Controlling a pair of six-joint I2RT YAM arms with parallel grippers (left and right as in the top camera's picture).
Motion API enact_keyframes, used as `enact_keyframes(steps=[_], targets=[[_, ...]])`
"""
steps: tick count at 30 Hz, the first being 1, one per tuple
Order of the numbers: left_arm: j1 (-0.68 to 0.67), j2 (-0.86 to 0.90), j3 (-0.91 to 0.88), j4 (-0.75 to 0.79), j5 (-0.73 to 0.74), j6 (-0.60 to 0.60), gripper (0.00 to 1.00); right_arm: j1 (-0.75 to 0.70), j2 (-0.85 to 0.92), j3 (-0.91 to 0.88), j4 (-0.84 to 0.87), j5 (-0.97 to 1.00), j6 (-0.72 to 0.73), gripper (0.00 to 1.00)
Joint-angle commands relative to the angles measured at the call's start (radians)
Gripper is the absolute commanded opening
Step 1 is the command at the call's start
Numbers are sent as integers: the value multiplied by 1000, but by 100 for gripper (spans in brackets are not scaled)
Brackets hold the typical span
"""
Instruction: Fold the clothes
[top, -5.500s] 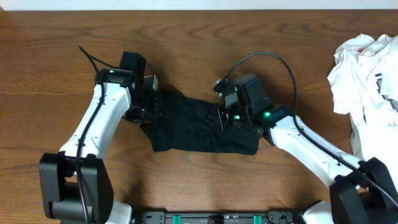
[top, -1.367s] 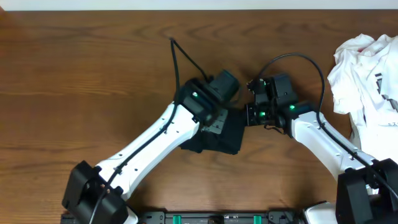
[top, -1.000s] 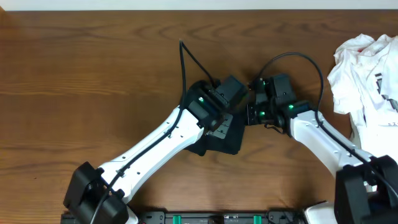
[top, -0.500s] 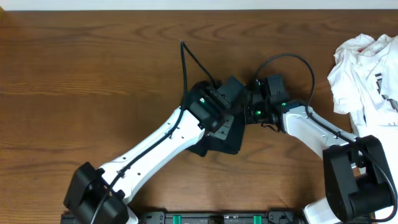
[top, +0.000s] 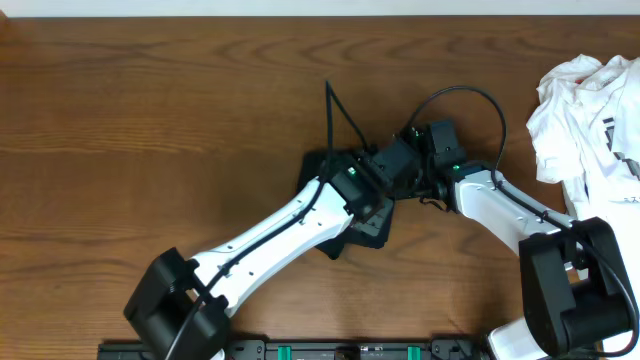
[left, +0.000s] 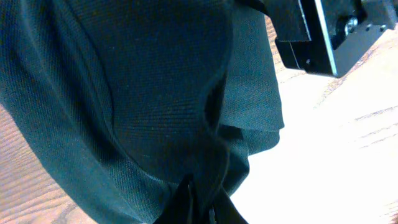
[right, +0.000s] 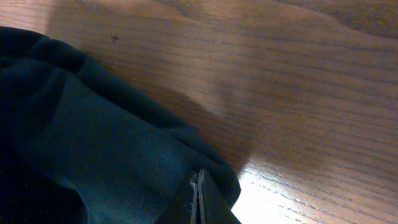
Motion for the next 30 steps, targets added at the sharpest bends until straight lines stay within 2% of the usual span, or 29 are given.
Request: enact_keyframes(steps=[1,30], targets=[[-5,21,2,1,0,4,6,-5,10,-6,8,11,-14,1],[-43,51,-2,101,7,-6,6,-5,10,-8,9,59,-14,1]])
